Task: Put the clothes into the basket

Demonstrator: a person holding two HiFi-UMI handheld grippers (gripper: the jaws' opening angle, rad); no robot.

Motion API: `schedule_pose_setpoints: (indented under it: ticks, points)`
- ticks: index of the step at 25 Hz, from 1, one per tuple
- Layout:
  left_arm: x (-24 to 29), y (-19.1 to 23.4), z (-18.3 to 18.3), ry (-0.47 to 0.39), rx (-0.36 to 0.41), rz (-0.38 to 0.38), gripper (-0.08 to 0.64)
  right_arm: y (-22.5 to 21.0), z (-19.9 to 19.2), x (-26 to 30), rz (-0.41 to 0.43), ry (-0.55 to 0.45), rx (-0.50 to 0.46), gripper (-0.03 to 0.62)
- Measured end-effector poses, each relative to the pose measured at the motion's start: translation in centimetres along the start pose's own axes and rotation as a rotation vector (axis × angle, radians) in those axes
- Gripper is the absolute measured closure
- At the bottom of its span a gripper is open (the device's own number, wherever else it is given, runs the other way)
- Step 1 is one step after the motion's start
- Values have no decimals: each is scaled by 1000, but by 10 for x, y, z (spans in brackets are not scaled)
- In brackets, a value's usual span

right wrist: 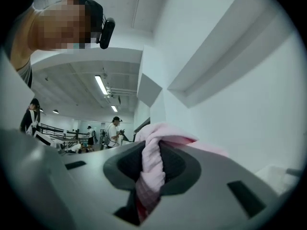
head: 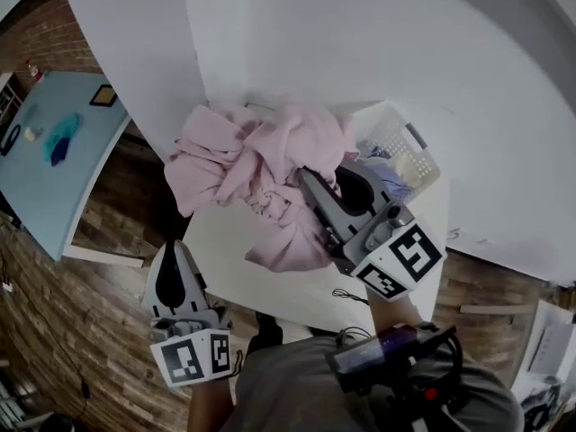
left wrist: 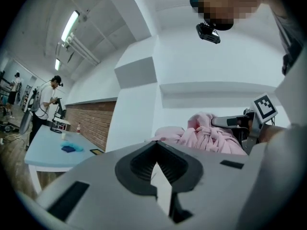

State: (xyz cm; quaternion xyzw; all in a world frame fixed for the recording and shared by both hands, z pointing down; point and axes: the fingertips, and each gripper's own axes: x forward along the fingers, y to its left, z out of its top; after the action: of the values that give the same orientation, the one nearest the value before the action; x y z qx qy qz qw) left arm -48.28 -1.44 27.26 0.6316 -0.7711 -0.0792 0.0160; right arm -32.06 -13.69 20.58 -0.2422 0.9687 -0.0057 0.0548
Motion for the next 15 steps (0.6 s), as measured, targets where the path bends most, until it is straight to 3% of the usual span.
schedule_pose_setpoints:
  ticks: [5,9,13,15]
  points:
    - [21,-71,-3,4,6,-148,552,-82,11,-72,-239,22,-53,514]
    - [22,-106,-15,42,10,-194,552,-131,-20,-109,-379,131,-55,503]
    - [20,-117,-25,68,16,-200,552,-143,-39,-121,-422,205,-79,392]
    - [18,-122,-28,74,22,-200,552,-140,-37,-126,-411,206,-96,380]
